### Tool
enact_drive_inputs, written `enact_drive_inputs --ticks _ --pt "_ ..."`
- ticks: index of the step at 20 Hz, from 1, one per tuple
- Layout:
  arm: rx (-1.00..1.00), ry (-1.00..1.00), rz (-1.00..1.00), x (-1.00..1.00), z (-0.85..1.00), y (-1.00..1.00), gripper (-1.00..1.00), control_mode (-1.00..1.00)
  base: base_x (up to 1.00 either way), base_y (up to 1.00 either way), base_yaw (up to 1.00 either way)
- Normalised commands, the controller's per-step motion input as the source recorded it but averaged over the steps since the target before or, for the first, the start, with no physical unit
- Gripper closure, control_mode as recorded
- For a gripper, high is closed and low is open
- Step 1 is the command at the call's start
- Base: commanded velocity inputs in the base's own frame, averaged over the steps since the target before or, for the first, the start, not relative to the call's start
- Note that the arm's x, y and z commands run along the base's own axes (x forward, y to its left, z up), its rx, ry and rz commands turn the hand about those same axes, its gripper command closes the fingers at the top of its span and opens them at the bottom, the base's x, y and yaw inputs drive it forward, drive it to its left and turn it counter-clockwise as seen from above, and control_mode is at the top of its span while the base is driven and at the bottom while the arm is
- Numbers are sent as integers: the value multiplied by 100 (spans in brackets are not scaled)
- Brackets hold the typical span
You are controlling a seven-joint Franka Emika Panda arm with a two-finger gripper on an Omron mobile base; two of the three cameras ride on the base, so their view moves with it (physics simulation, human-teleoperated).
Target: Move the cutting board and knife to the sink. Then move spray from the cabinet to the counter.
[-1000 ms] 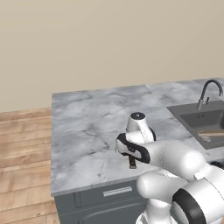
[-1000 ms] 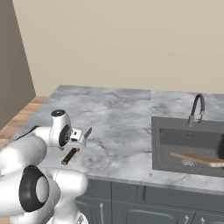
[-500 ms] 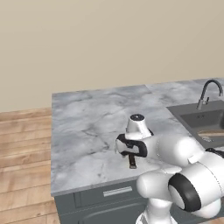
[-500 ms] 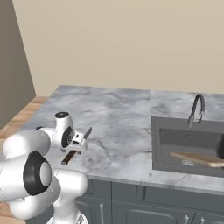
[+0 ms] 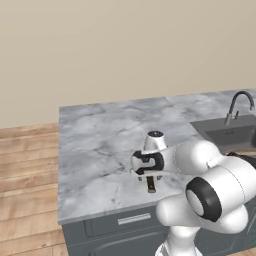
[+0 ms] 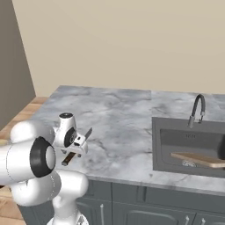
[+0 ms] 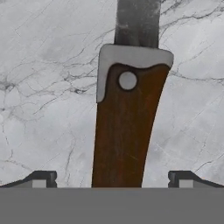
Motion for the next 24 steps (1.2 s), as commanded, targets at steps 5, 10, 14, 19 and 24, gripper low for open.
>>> enact_drive_inputs --ticks 5,10,14,19,24 --pt "5 1 -6 -5 -39 0 100 -100 0 0 0" --pt "0 0 -2 0 -29 0 100 -100 0 0 0" --pt "0 -5 0 0 -8 0 100 -100 0 0 0" --pt "0 0 0 0 -1 0 100 -100 0 0 0" --pt "0 -14 -1 -15 55 0 100 -100 0 0 0"
